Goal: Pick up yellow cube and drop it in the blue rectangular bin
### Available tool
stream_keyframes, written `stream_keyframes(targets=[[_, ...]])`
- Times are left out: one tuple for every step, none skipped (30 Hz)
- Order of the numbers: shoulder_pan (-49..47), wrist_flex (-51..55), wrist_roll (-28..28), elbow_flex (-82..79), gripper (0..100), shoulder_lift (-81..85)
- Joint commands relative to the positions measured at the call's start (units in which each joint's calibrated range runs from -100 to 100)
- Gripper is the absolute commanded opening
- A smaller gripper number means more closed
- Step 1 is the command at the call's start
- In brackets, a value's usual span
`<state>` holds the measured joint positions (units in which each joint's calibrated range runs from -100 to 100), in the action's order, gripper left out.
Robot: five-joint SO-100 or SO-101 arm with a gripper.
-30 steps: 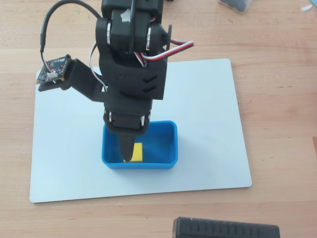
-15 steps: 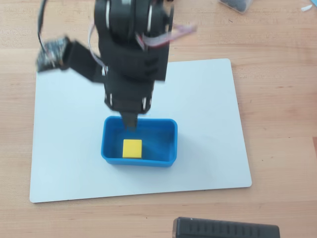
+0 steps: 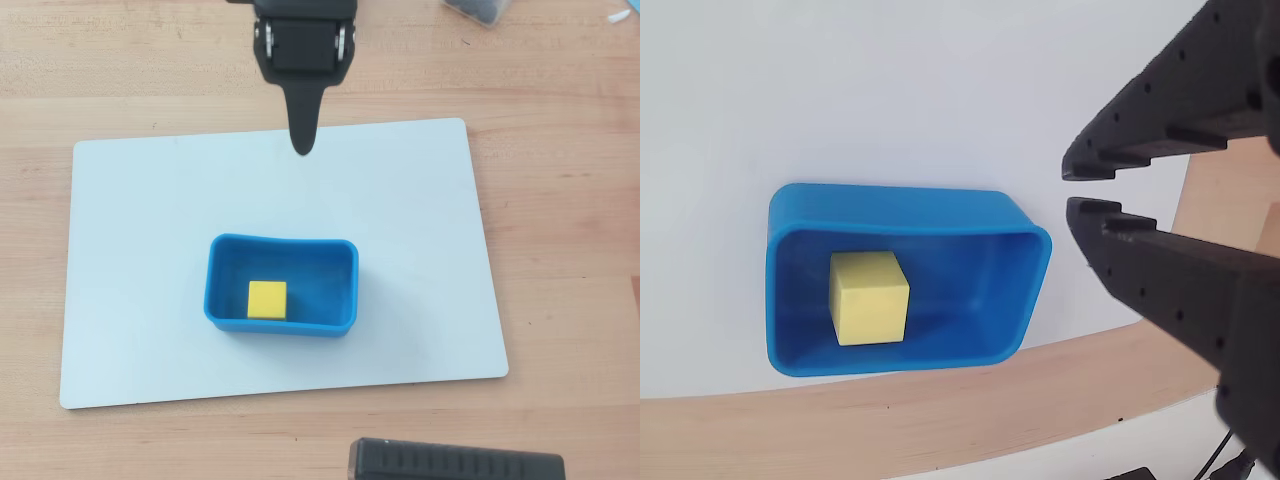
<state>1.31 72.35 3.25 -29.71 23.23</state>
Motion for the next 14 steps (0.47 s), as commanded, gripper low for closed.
stream_keyframes(targets=[[-0.88,-13.14,-0.93,-24.02,0,20.47],[-1.06,-14.55,-0.98,-27.29,0,22.24],[-1.23,-15.78,-0.98,-30.02,0,23.72],[-1.23,-17.11,-0.98,-32.56,0,25.02],[-1.23,-18.10,-0.98,-34.74,0,25.95],[-1.23,-19.17,-0.98,-37.11,0,27.07],[-1.23,-20.24,-1.07,-39.38,0,28.65],[-1.31,-21.15,-1.17,-41.65,0,30.60],[-1.57,-21.73,-1.37,-43.83,0,32.55],[-2.00,-22.14,-1.42,-45.65,0,34.13],[-2.34,-22.31,-1.47,-47.47,0,35.43],[-2.60,-22.56,-1.47,-48.83,0,36.54],[-2.77,-22.80,-1.51,-50.47,0,38.12],[-3.11,-22.80,-1.51,-52.02,0,39.98]])
